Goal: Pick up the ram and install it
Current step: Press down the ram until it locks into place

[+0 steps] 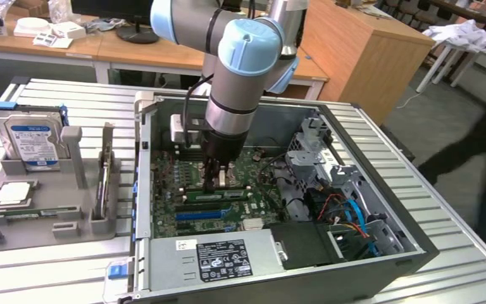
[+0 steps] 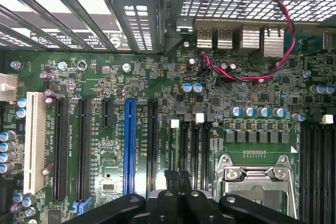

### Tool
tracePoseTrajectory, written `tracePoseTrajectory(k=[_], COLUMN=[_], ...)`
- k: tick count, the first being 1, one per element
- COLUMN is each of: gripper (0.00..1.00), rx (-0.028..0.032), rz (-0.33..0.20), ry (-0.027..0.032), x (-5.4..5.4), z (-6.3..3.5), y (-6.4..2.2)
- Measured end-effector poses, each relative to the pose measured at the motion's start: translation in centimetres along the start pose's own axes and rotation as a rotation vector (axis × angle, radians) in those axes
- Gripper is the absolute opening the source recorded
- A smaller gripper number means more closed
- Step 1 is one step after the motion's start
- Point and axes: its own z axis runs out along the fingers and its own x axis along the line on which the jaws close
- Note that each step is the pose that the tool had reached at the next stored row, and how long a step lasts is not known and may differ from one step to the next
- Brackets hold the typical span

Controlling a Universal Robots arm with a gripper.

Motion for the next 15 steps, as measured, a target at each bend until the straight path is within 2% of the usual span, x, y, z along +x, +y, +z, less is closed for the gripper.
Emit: tracePoseTrajectory(k=[7, 15], gripper=[0.11, 0.11], rx=[0.0014, -0.0012], rz=[0.000, 0.000], ry=[-0.0016, -0.0002], x=[0.0, -0.1], z=[-0.17, -2.88], y=[-0.01, 0.10])
